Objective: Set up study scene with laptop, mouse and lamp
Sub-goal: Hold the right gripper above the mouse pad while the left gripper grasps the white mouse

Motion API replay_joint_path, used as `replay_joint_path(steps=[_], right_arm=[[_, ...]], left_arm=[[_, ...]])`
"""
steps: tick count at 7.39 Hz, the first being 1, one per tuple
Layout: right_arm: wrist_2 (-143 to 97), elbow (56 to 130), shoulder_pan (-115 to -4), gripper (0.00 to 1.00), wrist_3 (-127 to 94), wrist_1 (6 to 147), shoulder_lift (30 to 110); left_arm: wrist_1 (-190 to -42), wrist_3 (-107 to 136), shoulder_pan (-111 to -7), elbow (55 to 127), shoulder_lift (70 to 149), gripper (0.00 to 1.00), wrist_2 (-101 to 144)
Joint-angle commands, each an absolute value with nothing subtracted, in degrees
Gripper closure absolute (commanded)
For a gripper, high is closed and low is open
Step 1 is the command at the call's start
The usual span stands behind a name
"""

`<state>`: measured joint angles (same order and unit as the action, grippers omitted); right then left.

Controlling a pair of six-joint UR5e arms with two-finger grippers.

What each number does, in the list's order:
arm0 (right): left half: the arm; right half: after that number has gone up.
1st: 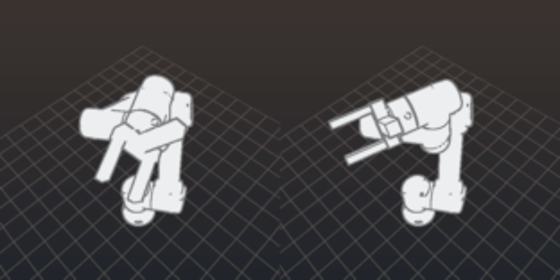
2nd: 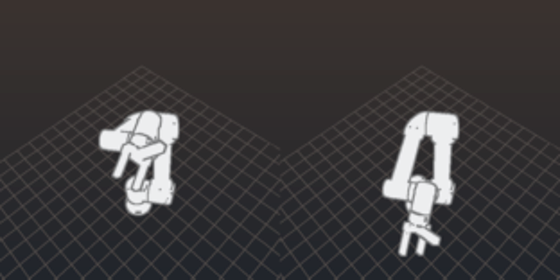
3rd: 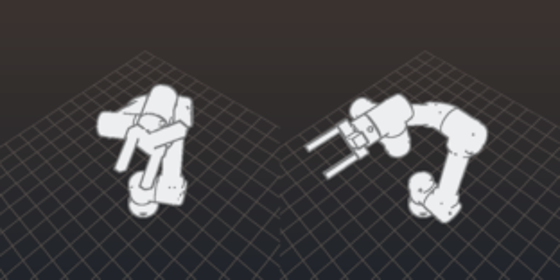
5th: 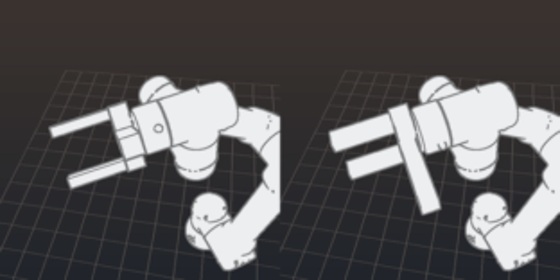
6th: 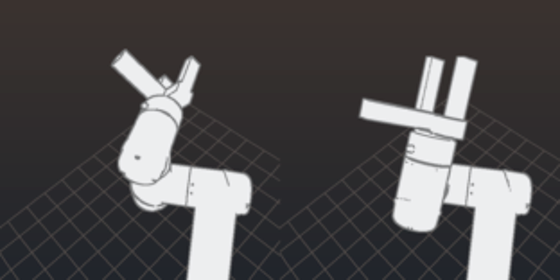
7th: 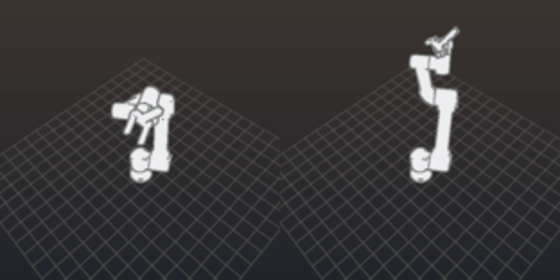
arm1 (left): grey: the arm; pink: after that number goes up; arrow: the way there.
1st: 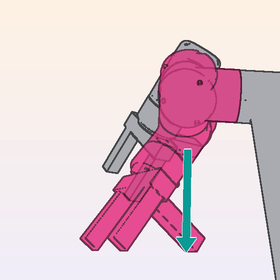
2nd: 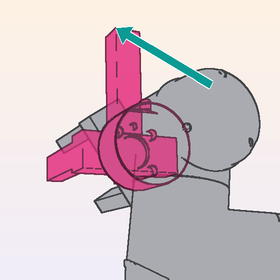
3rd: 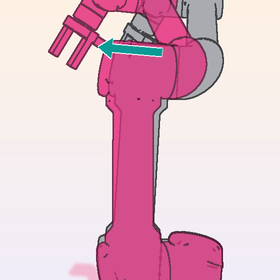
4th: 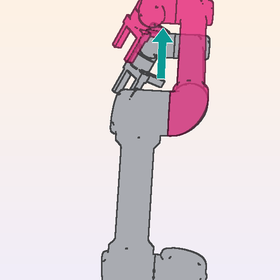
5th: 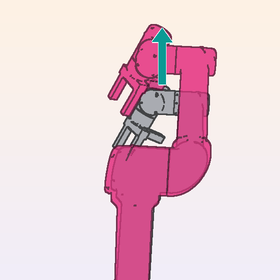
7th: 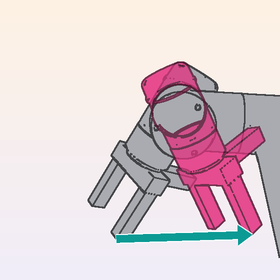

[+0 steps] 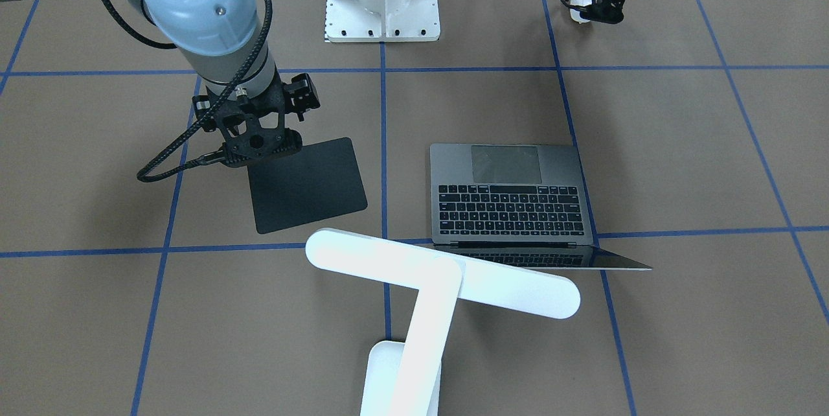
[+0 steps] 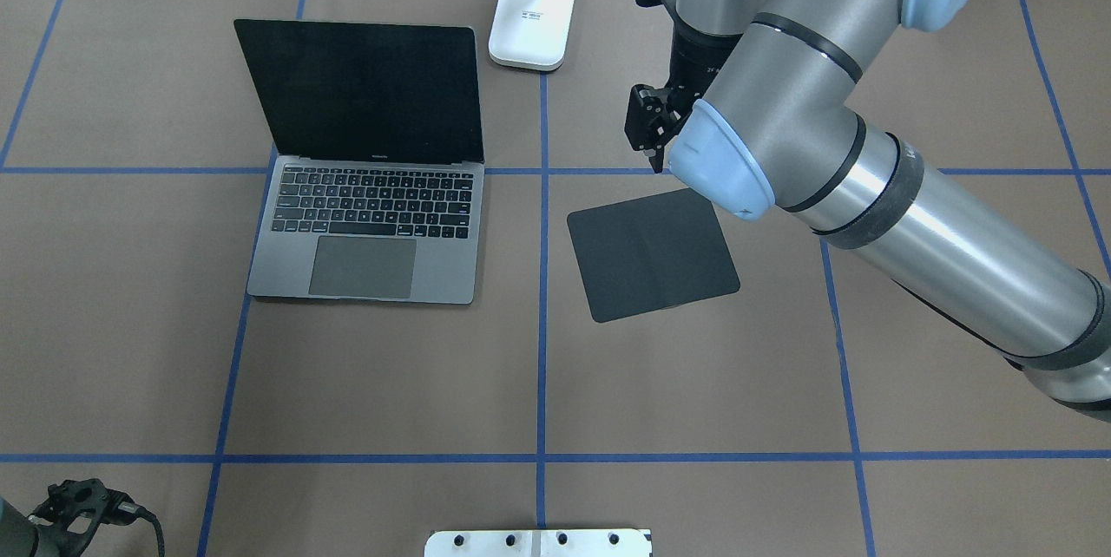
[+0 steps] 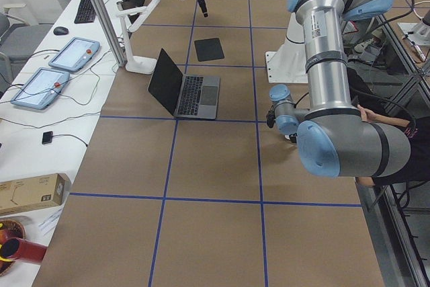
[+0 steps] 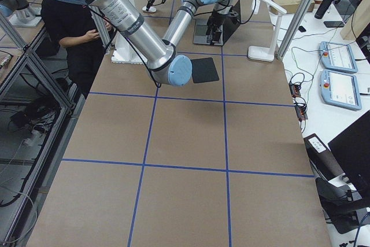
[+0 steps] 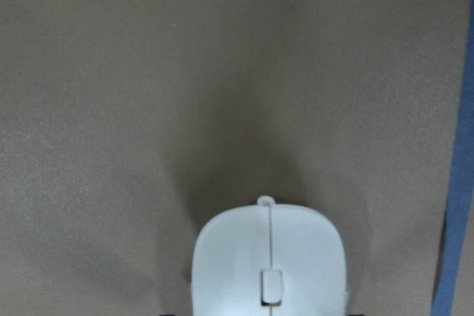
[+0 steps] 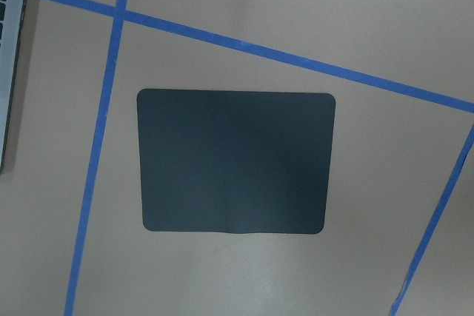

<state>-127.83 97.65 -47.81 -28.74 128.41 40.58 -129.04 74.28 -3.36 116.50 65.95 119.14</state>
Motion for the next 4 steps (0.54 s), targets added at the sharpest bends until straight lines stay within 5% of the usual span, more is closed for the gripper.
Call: replay_joint_path(steps=[1,4], right_arm=[[-127.79,97.65,-47.81,0.00,-28.74,128.06,40.78],[-127.79,97.65,-47.81,0.00,-28.74,127.97,40.78]], left_arm=[[-129.11,74.36,-3.51,116.63,66.18,0.23,119.27],[-129.11,74.36,-3.52,116.54,66.18,0.34,119.27]])
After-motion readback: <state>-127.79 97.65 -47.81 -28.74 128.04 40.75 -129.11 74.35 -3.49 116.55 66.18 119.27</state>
